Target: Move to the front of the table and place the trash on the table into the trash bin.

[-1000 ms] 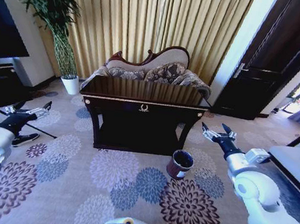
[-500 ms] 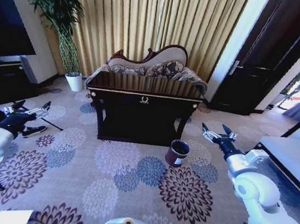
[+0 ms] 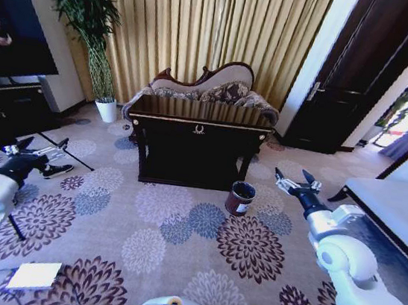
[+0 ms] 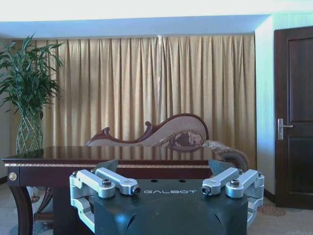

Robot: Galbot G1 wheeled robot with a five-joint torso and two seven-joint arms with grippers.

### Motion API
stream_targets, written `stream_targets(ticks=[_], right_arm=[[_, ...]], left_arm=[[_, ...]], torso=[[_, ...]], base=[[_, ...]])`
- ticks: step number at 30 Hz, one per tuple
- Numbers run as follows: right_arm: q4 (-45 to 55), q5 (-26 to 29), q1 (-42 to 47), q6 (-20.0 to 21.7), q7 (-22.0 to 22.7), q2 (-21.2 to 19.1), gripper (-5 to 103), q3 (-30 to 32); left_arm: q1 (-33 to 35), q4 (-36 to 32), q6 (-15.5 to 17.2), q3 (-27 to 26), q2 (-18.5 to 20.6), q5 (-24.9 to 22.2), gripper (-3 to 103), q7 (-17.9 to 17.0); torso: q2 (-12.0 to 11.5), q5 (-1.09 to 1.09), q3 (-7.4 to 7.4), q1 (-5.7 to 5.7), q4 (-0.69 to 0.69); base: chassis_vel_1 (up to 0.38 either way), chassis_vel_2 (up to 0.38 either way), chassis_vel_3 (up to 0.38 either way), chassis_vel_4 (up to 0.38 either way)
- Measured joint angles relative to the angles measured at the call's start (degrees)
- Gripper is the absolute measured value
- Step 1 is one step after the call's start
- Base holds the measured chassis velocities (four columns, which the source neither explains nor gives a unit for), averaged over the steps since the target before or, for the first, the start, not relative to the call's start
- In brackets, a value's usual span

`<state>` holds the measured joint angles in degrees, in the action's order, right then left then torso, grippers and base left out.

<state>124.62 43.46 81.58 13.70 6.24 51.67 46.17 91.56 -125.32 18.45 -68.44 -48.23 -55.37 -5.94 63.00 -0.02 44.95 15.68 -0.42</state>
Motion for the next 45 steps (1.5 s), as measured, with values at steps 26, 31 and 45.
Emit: stream_targets(ticks=[26,31,45], right_arm=[[1.20,1.66,-1.23,5.40,0.89,-0.65,100,-0.36],[2.06,3.01,-3.76,10.81,4.42,-0.81,100,-0.71],[1.28,1.21,-8.05,15.19,14.50,-0.73,100,-2.04]], left_arm=[[-1.45,-0.58,1.14,1.35,-1.32,1.38,100,0.13],[-1.79,-2.15,4.80,2.01,-3.32,3.28,100,-1.16],[-1.59,-4.18,5.16,3.63,-5.02,5.64,100,-5.73]], torso=[[-0.01,0.00,0.00,0.02,-0.01],[-0.02,0.02,0.00,0.02,0.00],[-0.01,0.02,0.00,0.02,0.00]], base=[[-0.001,0.001,0.002,-0.001],[0.000,0.000,0.000,0.000],[0.000,0.000,0.000,0.000]])
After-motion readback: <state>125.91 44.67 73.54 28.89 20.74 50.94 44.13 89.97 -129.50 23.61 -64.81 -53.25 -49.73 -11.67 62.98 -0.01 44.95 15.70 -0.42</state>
